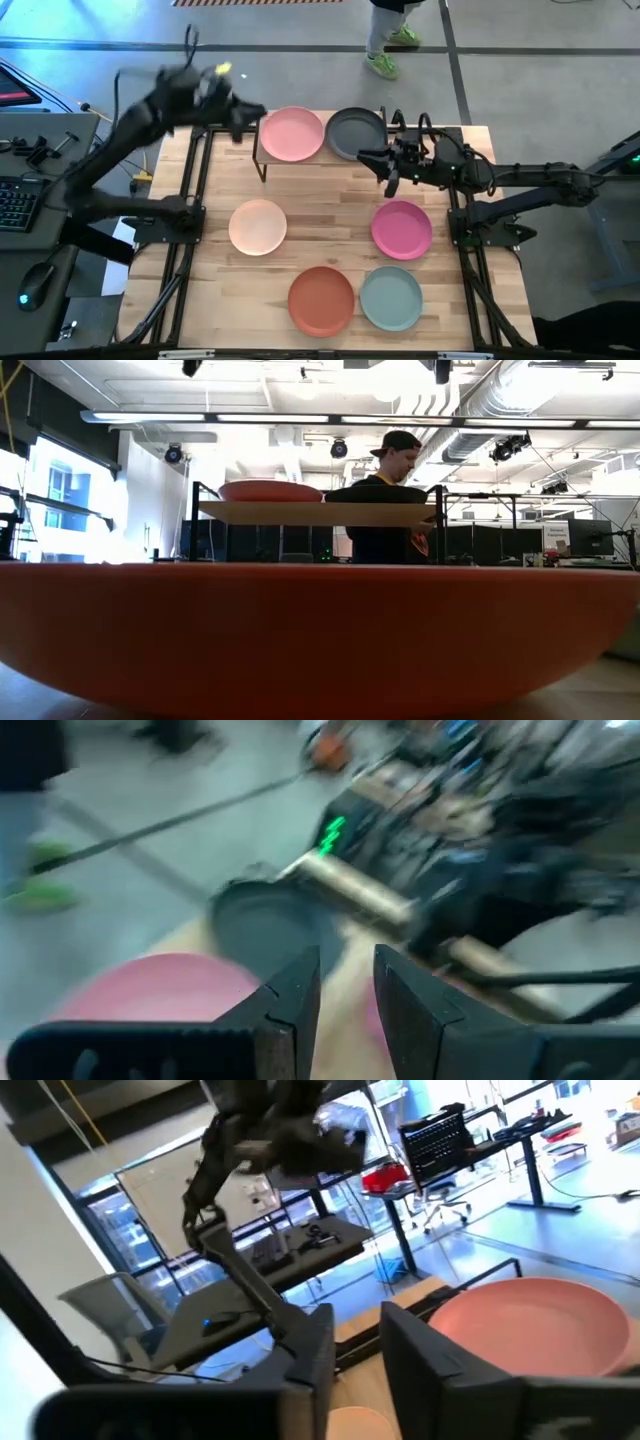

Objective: Place and stack plates onto a shelf
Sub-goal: Stack the pink plate on top of the black plate on the shelf

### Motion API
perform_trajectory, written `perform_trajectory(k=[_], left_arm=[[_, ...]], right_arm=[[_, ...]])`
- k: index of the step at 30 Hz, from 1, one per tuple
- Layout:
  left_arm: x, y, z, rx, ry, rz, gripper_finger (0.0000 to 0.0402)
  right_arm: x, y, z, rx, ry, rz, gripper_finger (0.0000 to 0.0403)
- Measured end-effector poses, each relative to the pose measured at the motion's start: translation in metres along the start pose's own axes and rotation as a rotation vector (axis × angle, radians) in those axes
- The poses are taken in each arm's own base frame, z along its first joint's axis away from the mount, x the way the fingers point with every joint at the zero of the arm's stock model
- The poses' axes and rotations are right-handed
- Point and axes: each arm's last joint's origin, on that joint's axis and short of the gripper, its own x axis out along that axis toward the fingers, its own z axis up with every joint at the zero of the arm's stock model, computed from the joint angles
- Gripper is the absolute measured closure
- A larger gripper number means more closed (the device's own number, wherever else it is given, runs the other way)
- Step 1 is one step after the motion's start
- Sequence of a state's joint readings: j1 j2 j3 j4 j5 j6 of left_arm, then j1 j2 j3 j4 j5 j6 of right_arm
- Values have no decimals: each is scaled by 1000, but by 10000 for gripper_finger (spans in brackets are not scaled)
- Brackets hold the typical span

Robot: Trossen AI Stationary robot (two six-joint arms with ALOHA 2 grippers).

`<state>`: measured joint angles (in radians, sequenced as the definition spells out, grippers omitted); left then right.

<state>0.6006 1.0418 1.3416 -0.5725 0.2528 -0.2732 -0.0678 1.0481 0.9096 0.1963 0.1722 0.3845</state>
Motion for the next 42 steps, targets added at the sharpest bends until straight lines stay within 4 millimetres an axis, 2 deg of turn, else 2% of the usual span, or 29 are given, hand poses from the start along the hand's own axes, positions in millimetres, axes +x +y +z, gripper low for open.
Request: perform_trajectory(k=[4, 7, 9, 11, 19, 24, 29, 34, 39, 42], left_arm=[[-10, -10, -58, -87, -150, -178, 316], [-12, -11, -99, -149, -229, -258, 316], [-14, -11, -121, -169, -255, -278, 316], [-18, -11, -133, -176, -261, -276, 316], [-25, -15, -139, -37, -276, -264, 316], [-19, -16, -153, -9, -126, -267, 316], [-18, -16, -163, -25, -22, -263, 316], [-19, -19, -161, -29, -38, -286, 316], [-19, -19, -159, -9, -71, -270, 316], [-19, -19, -159, -11, -76, -262, 316]], right_arm=[[0, -2, 1, -5, 0, -11, 295], [0, -2, 1, -13, 0, -11, 285], [0, -2, 1, -13, 0, -11, 284], [0, -2, 1, -13, 0, -11, 284], [0, -3, -1, 20, 23, -12, 284], [-2, -5, -15, 115, 173, -20, 284], [-17, 1, -57, 355, 638, -58, 284], [-37, 28, -107, 461, 1049, -184, 284], [-53, 49, -152, 470, 1286, -424, 284], [-62, 51, -169, 495, 1328, -634, 284]])
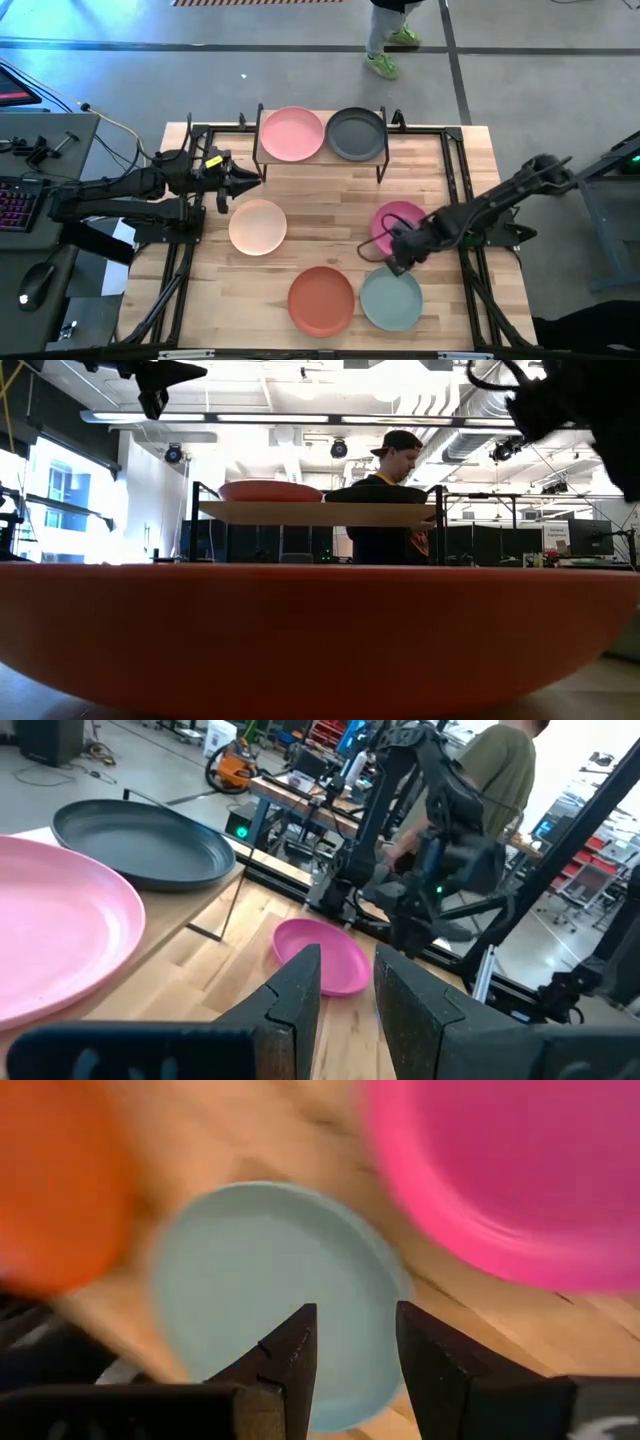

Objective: Place and stack plates onto a shelf
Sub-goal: Stack the pink plate on top of the black plate on the shelf

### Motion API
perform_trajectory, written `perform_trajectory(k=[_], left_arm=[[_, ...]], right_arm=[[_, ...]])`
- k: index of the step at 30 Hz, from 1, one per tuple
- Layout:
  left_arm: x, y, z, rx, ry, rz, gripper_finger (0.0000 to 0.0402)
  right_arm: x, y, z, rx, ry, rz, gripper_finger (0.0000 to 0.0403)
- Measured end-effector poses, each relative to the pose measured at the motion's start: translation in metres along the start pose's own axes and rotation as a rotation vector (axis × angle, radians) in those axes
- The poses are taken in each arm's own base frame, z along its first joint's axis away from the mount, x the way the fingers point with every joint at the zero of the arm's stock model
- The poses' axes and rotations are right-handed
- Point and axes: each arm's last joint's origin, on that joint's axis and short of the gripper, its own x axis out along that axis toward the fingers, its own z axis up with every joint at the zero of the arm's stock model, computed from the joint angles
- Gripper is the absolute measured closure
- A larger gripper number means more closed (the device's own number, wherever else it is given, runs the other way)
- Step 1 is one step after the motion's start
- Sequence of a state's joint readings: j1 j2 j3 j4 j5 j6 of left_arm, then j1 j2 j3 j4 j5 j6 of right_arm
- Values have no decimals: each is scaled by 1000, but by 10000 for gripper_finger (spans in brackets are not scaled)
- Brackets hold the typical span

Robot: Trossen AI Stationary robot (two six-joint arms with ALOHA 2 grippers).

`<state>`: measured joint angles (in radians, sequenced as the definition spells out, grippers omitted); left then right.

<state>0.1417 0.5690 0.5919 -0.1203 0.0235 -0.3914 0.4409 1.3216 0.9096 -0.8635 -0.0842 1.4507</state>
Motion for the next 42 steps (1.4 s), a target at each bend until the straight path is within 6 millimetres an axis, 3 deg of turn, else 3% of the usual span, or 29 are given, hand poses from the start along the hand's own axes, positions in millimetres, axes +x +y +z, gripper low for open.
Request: perform_trajectory(k=[4, 8, 14, 18, 24, 38, 42], left_arm=[[0, 0, 0, -5, 0, 1, 316], [0, 0, 0, -23, 0, 3, 316], [0, 0, 0, -26, 1, 0, 316], [0, 0, 0, -26, 1, 0, 316], [0, 0, 1, -26, -11, -2, 316], [0, 0, 1, -26, -17, 2, 316], [0, 0, 1, -27, -17, 2, 316]], right_arm=[[3, -9, -8, 84, -7, -97, 284], [-2, -42, -17, 230, -28, -220, 284], [4, -89, -22, 508, -128, -37, 284], [16, -116, -22, 600, -124, -43, 284], [18, -115, -20, 638, -211, 18, 284], [45, -113, -12, 702, -246, -91, 285], [50, -112, -11, 699, -262, -125, 320]])
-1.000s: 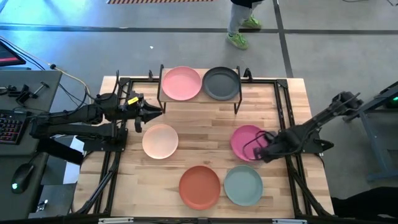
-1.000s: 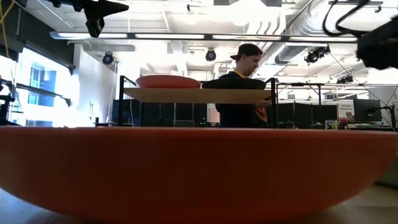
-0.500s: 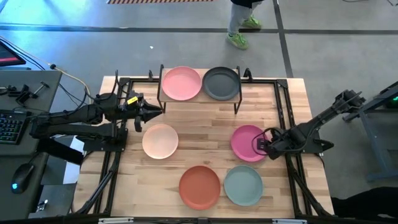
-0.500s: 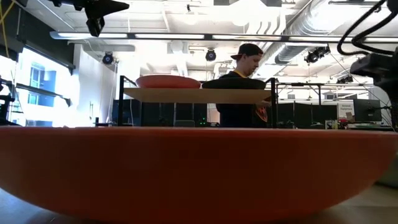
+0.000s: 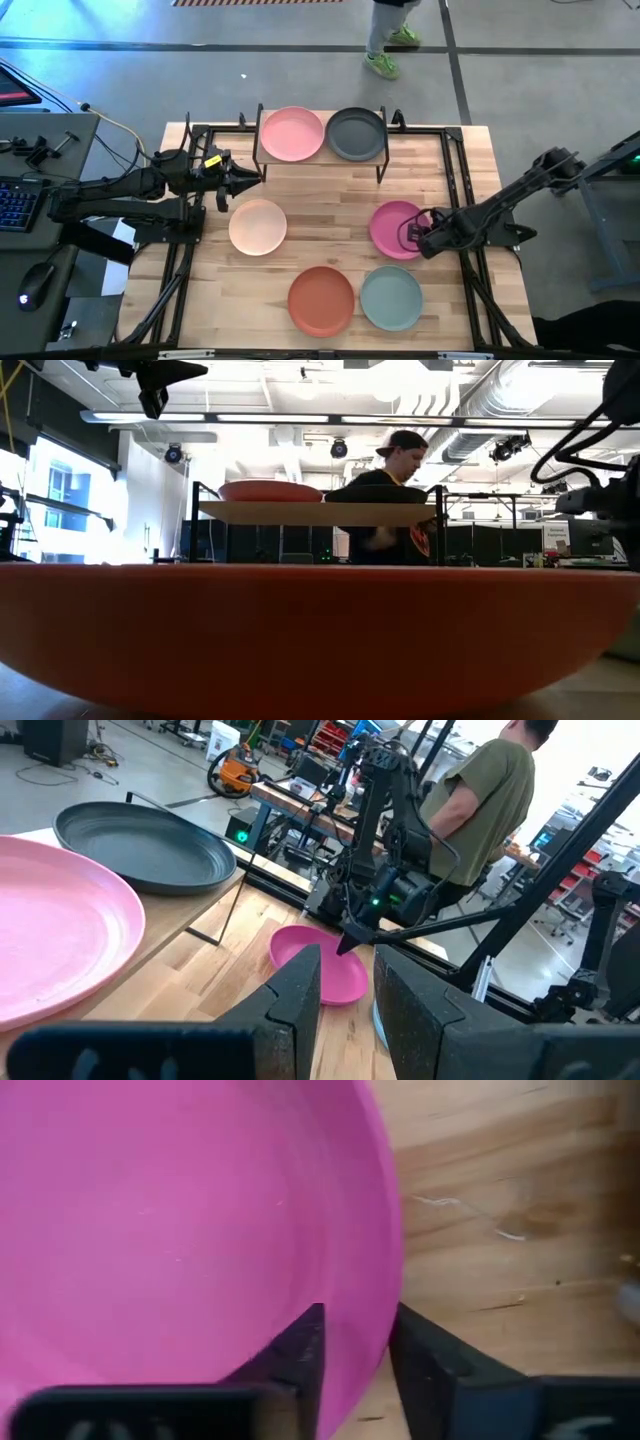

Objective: Place and stack plates onto a shelf
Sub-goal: Stack the pink plate on top of the black plate on the shelf

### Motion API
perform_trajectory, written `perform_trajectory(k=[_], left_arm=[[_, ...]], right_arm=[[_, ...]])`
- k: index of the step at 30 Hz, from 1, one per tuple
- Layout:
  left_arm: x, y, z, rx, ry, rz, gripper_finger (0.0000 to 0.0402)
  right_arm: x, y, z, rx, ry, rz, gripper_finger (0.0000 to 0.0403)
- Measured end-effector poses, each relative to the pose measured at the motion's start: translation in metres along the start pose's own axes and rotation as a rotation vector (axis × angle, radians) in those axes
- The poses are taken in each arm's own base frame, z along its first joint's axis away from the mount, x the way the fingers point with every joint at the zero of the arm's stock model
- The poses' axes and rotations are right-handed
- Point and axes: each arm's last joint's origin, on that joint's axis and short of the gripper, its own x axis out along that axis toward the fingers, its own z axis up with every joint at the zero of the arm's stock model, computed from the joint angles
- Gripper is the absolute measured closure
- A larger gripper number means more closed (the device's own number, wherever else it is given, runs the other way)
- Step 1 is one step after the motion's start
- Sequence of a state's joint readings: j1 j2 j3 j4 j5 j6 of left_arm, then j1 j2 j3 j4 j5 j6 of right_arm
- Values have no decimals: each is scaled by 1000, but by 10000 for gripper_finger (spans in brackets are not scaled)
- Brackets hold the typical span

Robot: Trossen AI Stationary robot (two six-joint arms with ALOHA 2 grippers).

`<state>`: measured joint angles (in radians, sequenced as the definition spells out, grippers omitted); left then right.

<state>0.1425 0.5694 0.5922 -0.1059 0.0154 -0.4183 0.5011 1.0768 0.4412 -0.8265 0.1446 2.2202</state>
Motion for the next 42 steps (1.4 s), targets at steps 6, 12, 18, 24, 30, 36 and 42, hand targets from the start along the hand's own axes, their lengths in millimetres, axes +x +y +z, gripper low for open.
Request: perform_trajectory(k=[6, 12, 18, 24, 30, 36, 42], left_arm=[[-4, -3, 6, -16, -39, -27, 316], [-30, -18, 43, 54, -215, -86, 316], [-39, -21, 52, 108, -271, -56, 316], [-34, -20, 51, 106, -253, -37, 316], [-27, -19, 49, 104, -232, -22, 316], [-23, -18, 48, 79, -218, -20, 316], [-23, -18, 48, 44, -218, -23, 316]], right_arm=[[0, 2, -1, -29, -14, 0, 390], [-37, 12, 2, -92, -44, 128, 401], [-104, 33, 8, -212, -54, 363, 402], [-174, 65, 32, -248, -228, 517, 403], [-212, 92, 89, -206, -499, 413, 403], [-211, 127, 161, -247, -523, 370, 403], [-176, 157, 227, -266, -438, 411, 403]])
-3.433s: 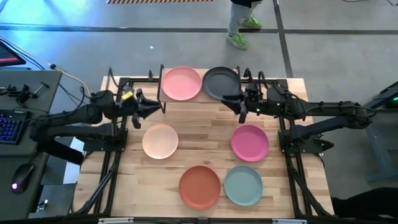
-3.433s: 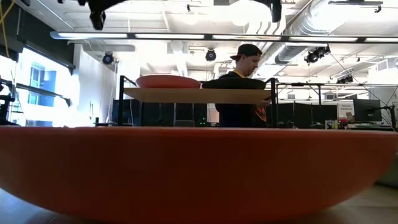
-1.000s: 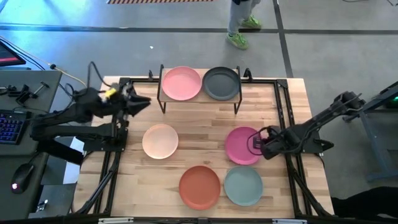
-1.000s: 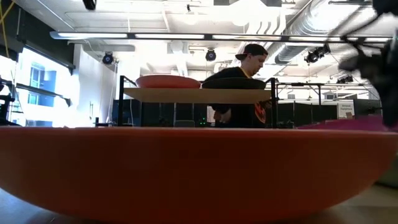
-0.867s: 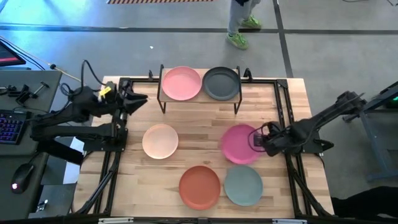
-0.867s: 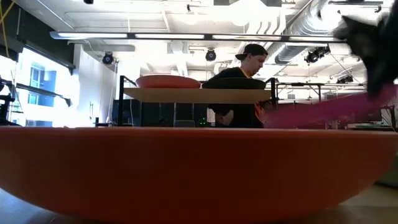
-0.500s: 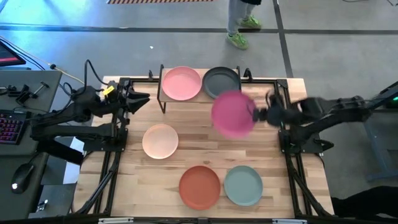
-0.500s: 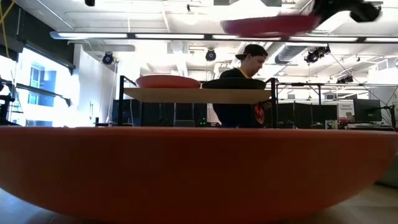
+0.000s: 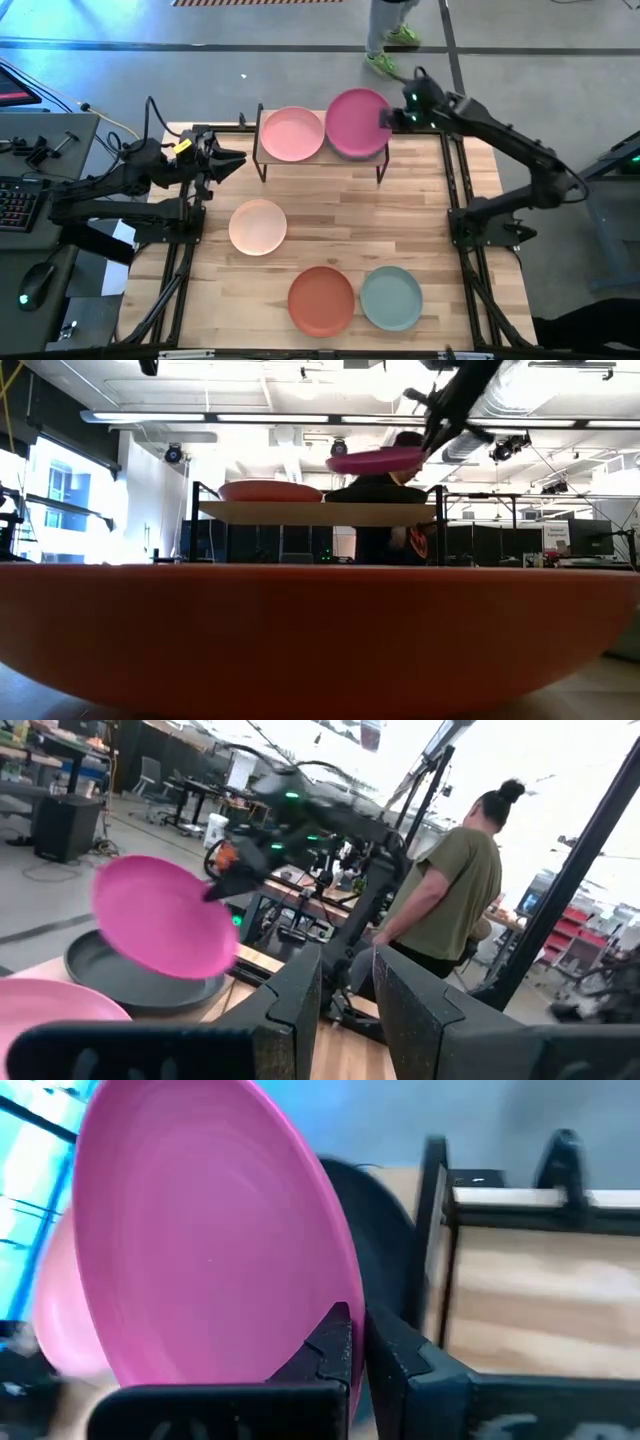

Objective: Place and stack plates onto a shelf
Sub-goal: Stack the pink plate on top of the black plate on the shelf

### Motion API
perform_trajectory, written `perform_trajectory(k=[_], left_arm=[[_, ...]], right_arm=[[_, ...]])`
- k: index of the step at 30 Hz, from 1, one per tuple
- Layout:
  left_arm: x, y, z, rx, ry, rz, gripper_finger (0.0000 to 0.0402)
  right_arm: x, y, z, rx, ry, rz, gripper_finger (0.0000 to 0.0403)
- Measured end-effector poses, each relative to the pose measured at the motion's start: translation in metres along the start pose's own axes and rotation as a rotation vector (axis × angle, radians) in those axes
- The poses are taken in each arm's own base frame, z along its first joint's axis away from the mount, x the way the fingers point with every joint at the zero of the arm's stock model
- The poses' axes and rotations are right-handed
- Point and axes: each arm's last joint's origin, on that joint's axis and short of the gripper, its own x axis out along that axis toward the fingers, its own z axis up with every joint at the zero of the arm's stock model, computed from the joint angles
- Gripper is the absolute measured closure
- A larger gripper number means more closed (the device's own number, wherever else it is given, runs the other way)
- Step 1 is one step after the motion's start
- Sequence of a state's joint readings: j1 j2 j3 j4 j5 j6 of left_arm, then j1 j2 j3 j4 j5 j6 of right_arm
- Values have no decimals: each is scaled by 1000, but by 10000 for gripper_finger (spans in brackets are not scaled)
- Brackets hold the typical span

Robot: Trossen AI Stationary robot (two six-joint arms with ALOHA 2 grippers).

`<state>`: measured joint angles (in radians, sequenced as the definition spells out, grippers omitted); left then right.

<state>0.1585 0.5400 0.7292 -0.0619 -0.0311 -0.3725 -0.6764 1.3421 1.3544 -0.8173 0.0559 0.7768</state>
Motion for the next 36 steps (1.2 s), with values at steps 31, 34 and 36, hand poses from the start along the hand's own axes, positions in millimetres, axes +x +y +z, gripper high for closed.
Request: perform_trajectory(k=[31, 34, 36], left_arm=[[0, 0, 0, -44, -4, 10, 316], [0, 0, 0, -44, -4, 10, 316], [0, 0, 0, -44, -4, 10, 316]], right_arm=[[59, -10, 0, -25, 182, -101, 403], [60, -8, 0, -35, 171, -87, 403], [60, -7, 1, -45, 164, -80, 403]])
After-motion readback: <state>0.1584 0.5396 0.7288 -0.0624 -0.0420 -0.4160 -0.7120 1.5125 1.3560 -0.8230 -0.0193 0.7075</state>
